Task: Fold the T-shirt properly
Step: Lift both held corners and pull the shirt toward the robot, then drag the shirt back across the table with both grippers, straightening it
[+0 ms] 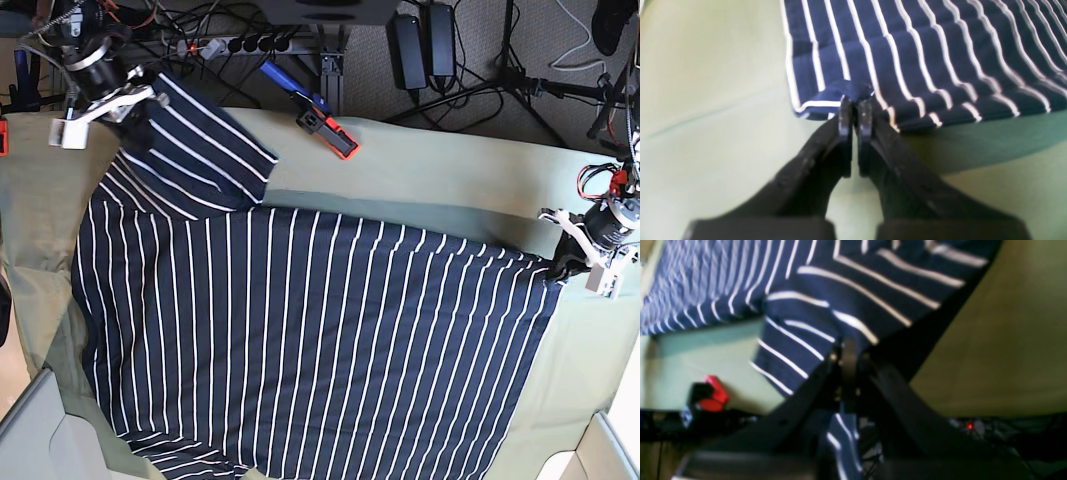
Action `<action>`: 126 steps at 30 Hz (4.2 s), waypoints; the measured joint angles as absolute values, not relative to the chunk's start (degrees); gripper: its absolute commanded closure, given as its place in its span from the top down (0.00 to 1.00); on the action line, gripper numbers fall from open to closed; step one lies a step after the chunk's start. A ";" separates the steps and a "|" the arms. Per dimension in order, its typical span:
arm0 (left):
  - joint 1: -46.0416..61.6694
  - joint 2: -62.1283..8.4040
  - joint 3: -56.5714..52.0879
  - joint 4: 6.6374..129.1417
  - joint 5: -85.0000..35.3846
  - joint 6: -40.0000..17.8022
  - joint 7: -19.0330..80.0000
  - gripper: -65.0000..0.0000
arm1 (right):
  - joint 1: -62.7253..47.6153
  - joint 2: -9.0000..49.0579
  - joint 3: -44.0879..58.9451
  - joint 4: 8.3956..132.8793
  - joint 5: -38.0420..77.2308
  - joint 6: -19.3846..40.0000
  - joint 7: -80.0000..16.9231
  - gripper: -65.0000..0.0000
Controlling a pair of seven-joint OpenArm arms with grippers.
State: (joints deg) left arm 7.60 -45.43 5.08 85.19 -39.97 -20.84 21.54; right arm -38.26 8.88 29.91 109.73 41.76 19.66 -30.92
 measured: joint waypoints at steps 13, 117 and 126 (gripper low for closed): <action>3.92 -46.50 5.08 84.60 -41.58 -21.47 21.41 0.00 | -32.51 14.57 33.23 113.99 42.00 19.88 -31.24 0.00; -29.69 -31.79 9.69 41.36 -48.23 -20.73 28.51 0.43 | 12.53 9.65 38.00 67.37 26.94 20.10 -34.92 0.00; -29.54 -31.24 9.67 38.06 -46.94 -17.74 24.47 0.43 | 12.53 9.67 38.00 67.37 26.52 20.10 -34.92 0.00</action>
